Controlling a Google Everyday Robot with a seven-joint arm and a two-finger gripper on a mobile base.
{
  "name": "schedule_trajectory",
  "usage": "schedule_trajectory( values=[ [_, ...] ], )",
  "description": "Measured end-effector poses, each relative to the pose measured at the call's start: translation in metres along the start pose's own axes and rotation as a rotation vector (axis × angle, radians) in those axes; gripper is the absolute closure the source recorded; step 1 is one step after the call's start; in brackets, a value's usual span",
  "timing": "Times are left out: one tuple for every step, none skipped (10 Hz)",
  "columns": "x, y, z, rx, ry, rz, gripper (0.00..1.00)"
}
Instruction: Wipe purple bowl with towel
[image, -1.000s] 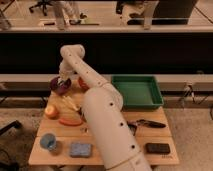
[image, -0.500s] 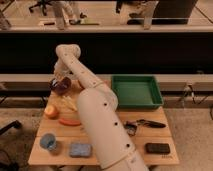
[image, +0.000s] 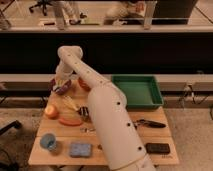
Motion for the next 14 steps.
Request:
schedule_trajectory(
  values=[
    [0.001,0.013,-0.003,-0.015,-0.007,0.014,0.99],
    [0.007,0.023,-0.008,-0.019,0.002,0.031,0.99],
    [0.018,0.037,-0.015,-0.020,0.023,0.062,0.99],
    [0.025,0.043,-0.018,-0.020,0.050,0.080,0.99],
    [0.030,0.044,-0.019,-0.018,0.071,0.091,0.99],
    [0.033,0.042,-0.021,-0.011,0.091,0.096,0.99],
    [0.037,0.039,-0.022,-0.002,0.114,0.096,0.99],
    [0.041,0.033,-0.024,0.006,0.135,0.090,0.99],
    [0.046,0.020,-0.026,0.017,0.168,0.076,0.99],
    [0.050,0.007,-0.025,0.022,0.194,0.059,0.99],
    [0.055,-0.004,-0.024,0.024,0.219,0.047,0.99],
    [0.060,-0.010,-0.022,0.024,0.233,0.039,0.99],
    [0.065,-0.022,-0.017,0.025,0.251,0.026,0.99],
    [0.064,-0.030,-0.013,0.025,0.253,0.016,0.99]
  ],
)
